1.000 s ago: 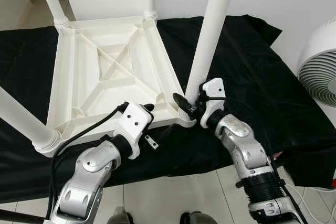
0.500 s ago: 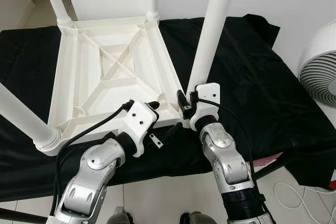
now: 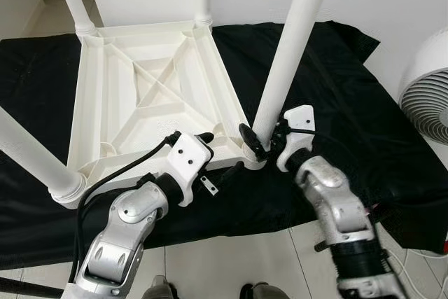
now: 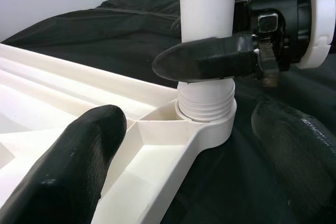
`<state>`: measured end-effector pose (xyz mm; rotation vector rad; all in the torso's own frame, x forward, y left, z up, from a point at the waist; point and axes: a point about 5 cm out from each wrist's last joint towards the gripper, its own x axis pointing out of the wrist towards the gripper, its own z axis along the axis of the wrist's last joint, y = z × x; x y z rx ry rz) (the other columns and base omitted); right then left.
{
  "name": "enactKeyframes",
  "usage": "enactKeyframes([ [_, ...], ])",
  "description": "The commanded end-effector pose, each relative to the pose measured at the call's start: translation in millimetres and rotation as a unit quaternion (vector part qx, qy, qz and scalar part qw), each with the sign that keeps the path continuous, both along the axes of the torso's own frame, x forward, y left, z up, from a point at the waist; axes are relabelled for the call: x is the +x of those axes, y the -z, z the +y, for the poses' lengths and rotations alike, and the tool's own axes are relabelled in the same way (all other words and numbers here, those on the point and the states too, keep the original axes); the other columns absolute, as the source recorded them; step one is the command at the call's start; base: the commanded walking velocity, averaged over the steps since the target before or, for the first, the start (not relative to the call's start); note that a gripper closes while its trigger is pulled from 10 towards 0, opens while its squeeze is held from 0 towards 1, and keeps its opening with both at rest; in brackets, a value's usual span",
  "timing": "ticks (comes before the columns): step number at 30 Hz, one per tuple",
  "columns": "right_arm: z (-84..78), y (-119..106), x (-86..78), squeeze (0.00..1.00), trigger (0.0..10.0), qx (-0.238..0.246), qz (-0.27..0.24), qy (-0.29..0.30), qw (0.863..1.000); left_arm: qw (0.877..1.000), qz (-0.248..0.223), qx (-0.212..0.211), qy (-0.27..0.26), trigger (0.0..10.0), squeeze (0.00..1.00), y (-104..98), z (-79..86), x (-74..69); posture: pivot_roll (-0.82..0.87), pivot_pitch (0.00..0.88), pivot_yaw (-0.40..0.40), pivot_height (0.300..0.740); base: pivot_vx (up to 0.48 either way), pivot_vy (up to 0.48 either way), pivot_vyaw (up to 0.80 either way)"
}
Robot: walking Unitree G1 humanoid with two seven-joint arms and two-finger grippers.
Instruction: Building children table
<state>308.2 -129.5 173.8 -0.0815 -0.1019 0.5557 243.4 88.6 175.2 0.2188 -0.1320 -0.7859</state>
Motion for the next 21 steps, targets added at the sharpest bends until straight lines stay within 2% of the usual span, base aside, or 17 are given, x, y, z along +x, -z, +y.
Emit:
enactKeyframes([
  [1, -6.9, -0.9, 3.4, 0.00, 10.0, -0.020, -0.008, -0.041, 0.999, 1.000, -0.003, -0.004, -0.016, 10.0, 0.00, 0.5, -2.1, 1.1, -0.05, 0.088, 0.006, 0.740, 0.000, 0.000, 0.00],
  [2, -6.9, -0.9, 3.4, 0.00, 10.0, -0.020, -0.008, -0.041, 0.999, 1.000, -0.003, -0.004, -0.016, 10.0, 0.00, 0.5, -2.1, 1.1, -0.05, 0.088, 0.006, 0.740, 0.000, 0.000, 0.00],
  [4, -7.4, 0.9, 6.9, 0.00, 10.0, -0.049, -0.008, -0.096, 0.994, 1.000, -0.003, -0.005, -0.012, 10.0, 0.00, 0.5, -4.2, 0.4, -0.04, 0.086, 0.003, 0.740, 0.000, 0.000, 0.00],
  [9, -4.4, 3.5, 9.4, 0.00, 10.0, -0.069, -0.003, -0.155, 0.986, 1.000, -0.005, -0.007, -0.009, 10.0, 0.00, 0.2, -6.4, 0.7, -0.04, 0.084, 0.001, 0.740, 0.000, 0.000, 0.00],
  [10, -3.1, 4.1, 10.4, 0.00, 8.4, -0.072, 0.000, -0.169, 0.983, 1.000, -0.006, -0.007, -0.009, 10.0, 0.00, -0.1, -7.3, 1.1, -0.04, 0.079, 0.000, 0.740, 0.000, 0.000, 0.00],
  [11, -1.3, 5.3, 12.3, 0.00, 2.8, -0.082, 0.002, -0.182, 0.980, 1.000, -0.008, -0.008, -0.009, 10.0, 0.00, -0.5, -8.2, 1.5, -0.04, 0.076, -0.001, 0.740, 0.000, 0.000, 0.00],
  [12, -1.3, 5.3, 12.3, 0.00, 2.8, -0.082, 0.002, -0.182, 0.980, 1.000, -0.008, -0.008, -0.009, 10.0, 0.00, -0.5, -8.2, 1.5, -0.04, 0.076, -0.001, 0.740, 0.000, 0.000, 0.00],
  [13, -0.1, 6.2, 14.3, 0.00, 0.0, -0.087, 0.005, -0.194, 0.977, 1.000, -0.009, -0.009, -0.008, 10.0, 0.00, -0.8, -9.3, 1.4, -0.04, 0.074, -0.002, 0.740, 0.000, 0.000, 0.00],
  [21, -1.2, 11.5, 20.0, 0.00, 0.0, -0.103, 0.018, -0.224, 0.969, 1.000, -0.013, -0.009, -0.008, 10.0, 0.00, -1.7, -11.0, 2.2, -0.03, 0.069, -0.005, 0.740, 0.000, 0.000, 0.00],
])
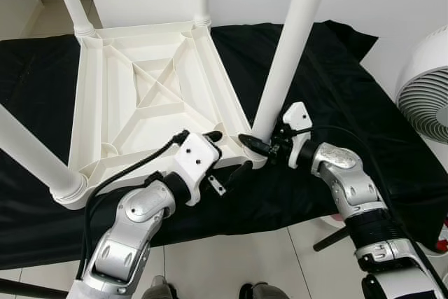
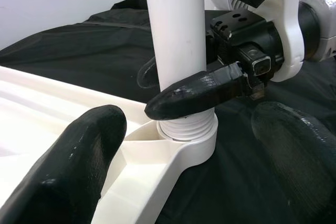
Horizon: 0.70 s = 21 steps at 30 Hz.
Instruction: Building children table
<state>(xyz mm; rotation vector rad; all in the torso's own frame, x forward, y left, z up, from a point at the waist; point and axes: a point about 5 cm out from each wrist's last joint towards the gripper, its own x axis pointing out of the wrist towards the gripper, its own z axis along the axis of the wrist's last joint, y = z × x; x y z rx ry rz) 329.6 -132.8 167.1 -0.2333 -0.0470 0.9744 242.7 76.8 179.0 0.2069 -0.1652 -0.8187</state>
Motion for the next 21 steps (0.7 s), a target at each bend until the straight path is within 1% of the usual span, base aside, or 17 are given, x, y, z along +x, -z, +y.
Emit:
enactKeyframes([
  [1, 2.1, 4.8, -1.4, 0.00, 0.0, -0.015, 0.006, -0.021, 1.000, 1.000, -0.002, 0.000, -0.027, 10.0, 0.00, 2.0, 0.8, 2.9, -0.03, 0.069, -0.005, 0.740, 0.000, 0.000, 0.00],
  [3, 0.4, 6.3, -0.9, 0.00, 0.0, -0.012, 0.009, -0.020, 1.000, 1.000, -0.002, 0.000, -0.028, 10.0, 0.00, 1.7, 0.7, 3.4, -0.03, 0.070, -0.007, 0.740, 0.000, 0.000, 0.00],
  [4, -1.2, 7.5, -0.2, 0.00, 2.7, -0.010, 0.008, -0.016, 1.000, 1.000, -0.002, -0.002, -0.029, 10.0, 0.00, 1.4, 0.6, 3.6, -0.03, 0.070, -0.007, 0.740, 0.000, 0.000, 0.00],
  [5, -1.2, 7.5, -0.2, 0.00, 2.7, -0.010, 0.008, -0.016, 1.000, 1.000, -0.002, -0.002, -0.029, 10.0, 0.00, 1.4, 0.6, 3.6, -0.03, 0.070, -0.007, 0.740, 0.000, 0.000, 0.00],
  [6, -2.0, 7.8, 0.1, 0.00, 10.0, 0.000, 0.009, 0.001, 1.000, 1.000, -0.002, -0.003, -0.029, 10.0, 0.00, 1.3, 0.5, 3.7, -0.03, 0.070, -0.007, 0.740, 0.000, 0.000, 0.00],
  [8, -2.0, 7.8, 0.1, 0.00, 10.0, 0.000, 0.009, 0.001, 1.000, 1.000, -0.002, -0.003, -0.029, 10.0, 0.00, 1.3, 0.5, 3.7, -0.03, 0.070, -0.007, 0.740, 0.000, 0.000, 0.00],
  [10, -1.9, 7.3, -0.7, 0.00, 10.0, 0.027, 0.009, 0.041, 0.999, 1.000, -0.002, -0.003, -0.025, 10.0, 0.00, 1.5, -0.2, 3.4, -0.05, 0.078, -0.002, 0.740, 0.000, 0.000, 0.00],
  [12, -2.4, 8.9, -0.8, 0.00, 10.0, 0.038, 0.010, 0.089, 0.995, 1.000, -0.002, -0.003, -0.023, 10.0, 0.00, 1.7, -0.9, 3.3, -0.05, 0.078, -0.002, 0.740, 0.000, 0.000, 0.00],
  [13, -2.4, 8.9, -0.8, 0.00, 10.0, 0.038, 0.010, 0.089, 0.995, 1.000, -0.002, -0.003, -0.023, 10.0, 0.00, 1.7, -0.9, 3.3, -0.05, 0.078, -0.002, 0.740, 0.000, 0.000, 0.00],
  [15, -2.0, 8.6, -2.8, 0.00, 10.0, 0.048, 0.001, 0.126, 0.991, 1.000, -0.001, -0.004, -0.020, 10.0, 0.00, 1.7, -2.0, 3.1, -0.05, 0.079, -0.002, 0.740, 0.000, 0.000, 0.00],
  [16, -2.0, 8.6, -2.8, 0.00, 10.0, 0.048, 0.001, 0.126, 0.991, 1.000, -0.001, -0.004, -0.020, 10.0, 0.00, 1.7, -2.0, 3.1, -0.05, 0.079, -0.002, 0.740, 0.000, 0.000, 0.00],
  [18, 1.0, 8.8, -7.6, 0.00, 10.0, 0.064, -0.003, 0.166, 0.984, 1.000, -0.001, -0.005, -0.015, 10.0, 0.00, 1.7, -3.4, 2.5, -0.06, 0.078, 0.001, 0.740, 0.000, 0.000, 0.00],
  [19, 1.0, 8.8, -7.6, 0.00, 10.0, 0.064, -0.003, 0.166, 0.984, 1.000, -0.001, -0.005, -0.015, 10.0, 0.00, 1.7, -3.4, 2.5, -0.06, 0.078, 0.001, 0.740, 0.000, 0.000, 0.00],
  [20, 2.8, 9.6, -9.8, 0.00, 10.0, 0.073, 0.000, 0.188, 0.979, 1.000, 0.000, -0.005, -0.013, 10.0, 0.00, 1.9, -3.8, 2.3, -0.06, 0.078, 0.001, 0.740, 0.000, 0.000, 0.00],
  [21, 4.9, 11.0, -12.2, 0.00, 10.0, 0.082, 0.006, 0.221, 0.972, 1.000, 0.000, -0.005, -0.011, 10.0, 0.00, 2.0, -4.3, 1.9, -0.06, 0.077, 0.004, 0.740, 0.000, 0.000, 0.00],
])
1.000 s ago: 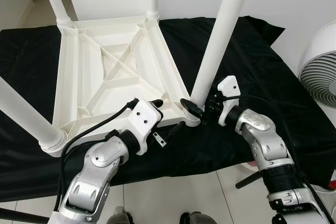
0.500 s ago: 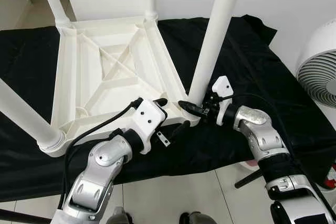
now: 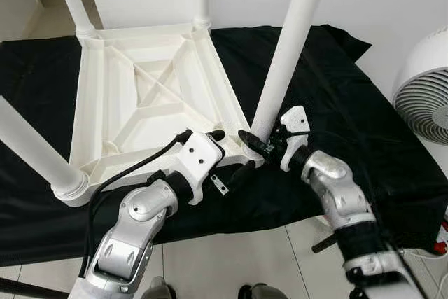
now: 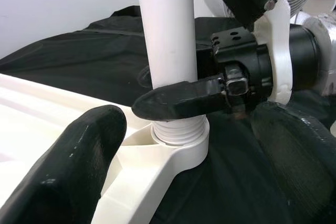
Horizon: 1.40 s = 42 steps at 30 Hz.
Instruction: Building children table
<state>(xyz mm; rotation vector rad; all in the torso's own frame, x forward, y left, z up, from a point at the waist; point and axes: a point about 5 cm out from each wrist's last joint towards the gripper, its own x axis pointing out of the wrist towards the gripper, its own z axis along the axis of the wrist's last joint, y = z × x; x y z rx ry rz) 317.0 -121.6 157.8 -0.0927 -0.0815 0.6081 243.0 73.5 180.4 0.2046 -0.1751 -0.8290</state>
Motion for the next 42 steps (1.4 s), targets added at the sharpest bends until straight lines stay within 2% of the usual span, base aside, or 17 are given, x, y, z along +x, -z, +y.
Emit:
enactKeyframes([
  [1, -4.1, 2.4, -1.8, 0.00, 10.0, 0.009, 0.010, 0.064, 0.998, 1.000, 0.004, -0.003, -0.015, 10.0, 0.00, 3.4, -1.3, 1.4, -0.06, 0.077, 0.005, 0.740, 0.000, 0.000, 0.00],
  [7, 7.9, 3.3, -10.1, 0.00, 10.0, 0.020, 0.006, 0.117, 0.993, 1.000, 0.005, -0.004, -0.010, 10.0, 0.00, 3.3, -2.3, 1.3, -0.06, 0.075, 0.008, 0.740, 0.000, 0.000, 0.00],
  [9, 17.7, 1.8, -16.2, 0.00, 10.0, 0.029, 0.002, 0.157, 0.987, 1.000, 0.005, -0.003, -0.008, 10.0, 0.00, 3.7, -2.8, 1.0, -0.06, 0.074, 0.006, 0.740, 0.000, 0.000, 0.00],
  [15, 28.2, 1.7, -24.2, 0.00, 10.0, 0.031, 0.006, 0.185, 0.982, 1.000, 0.006, -0.011, -0.009, 10.0, 0.00, 3.2, -3.2, 0.3, -0.06, 0.071, 0.003, 0.740, 0.000, 0.000, 0.00],
  [16, 27.7, 1.2, -24.5, 0.47, 10.0, 0.036, 0.009, 0.186, 0.982, 1.000, 0.006, -0.012, -0.010, 10.0, 0.00, 3.1, -3.3, 0.2, -0.06, 0.071, 0.003, 0.740, 0.000, 0.000, 0.00],
  [18, 27.7, 1.2, -24.5, 0.47, 10.0, 0.036, 0.009, 0.186, 0.982, 1.000, 0.006, -0.012, -0.010, 10.0, 0.00, 3.1, -3.3, 0.2, -0.06, 0.071, 0.003, 0.740, 0.000, 0.000, 0.00],
  [19, 26.2, 0.4, -24.2, 1.00, 10.0, 0.043, 0.011, 0.186, 0.981, 1.000, 0.007, -0.012, -0.009, 10.0, 0.00, 3.1, -3.4, 0.2, -0.06, 0.071, 0.003, 0.740, 0.000, 0.000, 0.00],
  [24, 16.6, -4.2, -19.6, 1.00, 10.0, 0.056, 0.009, 0.165, 0.985, 1.000, 0.009, -0.006, -0.009, 10.0, 0.00, 5.8, -3.2, 0.3, -0.06, 0.063, 0.002, 0.740, 0.000, 0.000, 0.00],
  [25, 10.6, -4.4, -16.7, 0.44, 10.0, 0.048, 0.009, 0.147, 0.988, 1.000, 0.010, -0.004, -0.008, 10.0, 0.00, 6.6, -2.8, 0.1, -0.06, 0.060, 0.002, 0.740, 0.000, 0.000, 0.00],
  [26, -0.9, -4.0, -11.9, 0.00, 10.0, 0.036, 0.012, 0.115, 0.993, 1.000, 0.011, -0.001, -0.008, 10.0, 0.00, 8.0, -1.7, -0.5, -0.06, 0.059, 0.002, 0.740, 0.000, 0.000, 0.00],
  [35, -9.2, -6.1, -8.7, 0.00, 10.0, 0.013, 0.003, 0.074, 0.997, 1.000, 0.015, 0.005, -0.010, 10.0, 0.00, 12.3, 1.1, -1.5, -0.06, 0.060, 0.003, 0.740, 0.000, 0.000, 0.00],
  [36, -11.1, -7.1, -6.9, 0.00, 10.0, -0.011, -0.008, 0.027, 1.000, 1.000, 0.019, 0.008, -0.012, 10.0, 0.00, 15.2, 2.8, -1.7, -0.06, 0.063, 0.005, 0.740, 0.000, 0.000, 0.00],
  [38, -11.1, -7.1, -6.9, 0.00, 10.0, -0.011, -0.008, 0.027, 1.000, 1.000, 0.019, 0.008, -0.012, 10.0, 0.00, 15.2, 2.8, -1.7, -0.06, 0.063, 0.005, 0.740, 0.000, 0.000, 0.00],
  [39, -13.4, -7.1, -2.2, 0.00, 10.0, -0.045, -0.013, -0.060, 0.997, 0.999, 0.027, 0.012, -0.016, 10.0, 0.00, 20.7, 5.3, -1.8, -0.06, 0.069, 0.015, 0.740, 0.000, 0.000, 0.00],
  [40, -13.4, -7.1, -2.2, 0.00, 10.0, -0.045, -0.013, -0.060, 0.997, 0.999, 0.027, 0.012, -0.016, 10.0, 0.00, 20.7, 5.3, -1.8, -0.06, 0.069, 0.015, 0.740, 0.000, 0.000, 0.00],
  [41, -14.6, -7.7, 2.2, 0.00, 10.0, -0.062, -0.011, -0.112, 0.992, 0.999, 0.031, 0.015, -0.019, 10.0, 0.00, 24.0, 6.1, -1.7, -0.06, 0.069, 0.014, 0.740, 0.000, 0.000, 0.00],
  [42, -14.6, -7.7, 2.2, 0.00, 10.0, -0.062, -0.011, -0.112, 0.992, 0.999, 0.031, 0.015, -0.019, 10.0, 0.00, 24.0, 6.1, -1.7, -0.06, 0.069, 0.014, 0.740, 0.000, 0.000, 0.00],
])
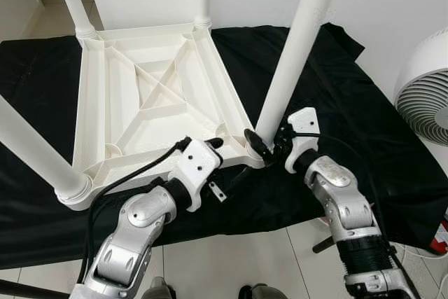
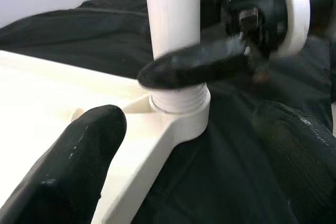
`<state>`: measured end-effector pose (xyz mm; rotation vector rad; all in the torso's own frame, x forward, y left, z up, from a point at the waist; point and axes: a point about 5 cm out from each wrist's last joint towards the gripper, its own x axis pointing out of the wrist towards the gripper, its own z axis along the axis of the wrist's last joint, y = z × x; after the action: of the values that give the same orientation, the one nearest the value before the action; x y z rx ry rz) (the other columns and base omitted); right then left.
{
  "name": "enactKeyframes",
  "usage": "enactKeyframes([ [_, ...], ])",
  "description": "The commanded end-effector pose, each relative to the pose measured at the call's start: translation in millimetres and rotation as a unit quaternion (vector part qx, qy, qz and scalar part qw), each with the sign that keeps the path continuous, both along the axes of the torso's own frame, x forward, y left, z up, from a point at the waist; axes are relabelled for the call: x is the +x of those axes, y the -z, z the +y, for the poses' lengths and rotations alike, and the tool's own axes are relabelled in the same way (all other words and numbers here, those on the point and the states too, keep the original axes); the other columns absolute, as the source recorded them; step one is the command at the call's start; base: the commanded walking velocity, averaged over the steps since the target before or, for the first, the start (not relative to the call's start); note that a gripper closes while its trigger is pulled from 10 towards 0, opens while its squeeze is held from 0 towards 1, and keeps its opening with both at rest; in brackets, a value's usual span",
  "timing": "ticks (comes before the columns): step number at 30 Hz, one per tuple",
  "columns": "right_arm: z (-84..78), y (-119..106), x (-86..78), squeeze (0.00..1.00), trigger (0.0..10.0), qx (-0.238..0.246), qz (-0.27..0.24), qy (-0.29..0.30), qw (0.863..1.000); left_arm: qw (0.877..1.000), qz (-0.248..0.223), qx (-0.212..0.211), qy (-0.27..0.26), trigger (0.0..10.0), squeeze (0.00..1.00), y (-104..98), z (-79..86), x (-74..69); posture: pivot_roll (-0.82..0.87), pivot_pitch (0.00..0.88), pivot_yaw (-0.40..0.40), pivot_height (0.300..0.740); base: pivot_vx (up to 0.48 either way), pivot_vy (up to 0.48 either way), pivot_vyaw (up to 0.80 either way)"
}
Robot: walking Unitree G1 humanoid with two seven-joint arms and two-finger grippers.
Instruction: Building children table
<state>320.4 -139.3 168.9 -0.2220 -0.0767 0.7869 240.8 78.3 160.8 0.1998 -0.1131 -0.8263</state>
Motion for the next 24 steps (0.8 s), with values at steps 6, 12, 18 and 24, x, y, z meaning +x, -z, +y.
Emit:
enactKeyframes([
  [6, 2.4, 6.0, 3.2, 0.00, 10.0, -0.016, 0.017, -0.066, 0.998, 1.000, 0.003, 0.004, -0.018, 10.0, 0.00, 4.0, 1.3, 1.0, -0.06, 0.071, 0.018, 0.740, 0.000, 0.000, 0.00],
  [12, -0.1, 15.7, 10.3, 0.00, 0.0, -0.036, 0.036, -0.084, 0.995, 1.000, 0.001, 0.001, -0.020, 10.0, 0.00, 1.8, -0.2, 0.9, -0.05, 0.074, 0.016, 0.740, 0.000, 0.000, 0.00],
  [18, -5.3, 23.0, 11.8, 0.00, 0.0, -0.034, 0.044, -0.091, 0.994, 1.000, 0.001, -0.002, -0.021, 10.0, 0.00, 1.9, -0.4, 0.1, -0.04, 0.084, 0.019, 0.740, 0.000, 0.000, 0.00],
  [24, -7.5, 23.9, 11.5, 0.00, 10.0, -0.024, 0.043, -0.078, 0.996, 1.000, 0.002, -0.003, -0.019, 10.0, 0.00, 1.9, -1.5, -0.5, -0.04, 0.086, 0.022, 0.740, 0.000, 0.000, 0.00],
])
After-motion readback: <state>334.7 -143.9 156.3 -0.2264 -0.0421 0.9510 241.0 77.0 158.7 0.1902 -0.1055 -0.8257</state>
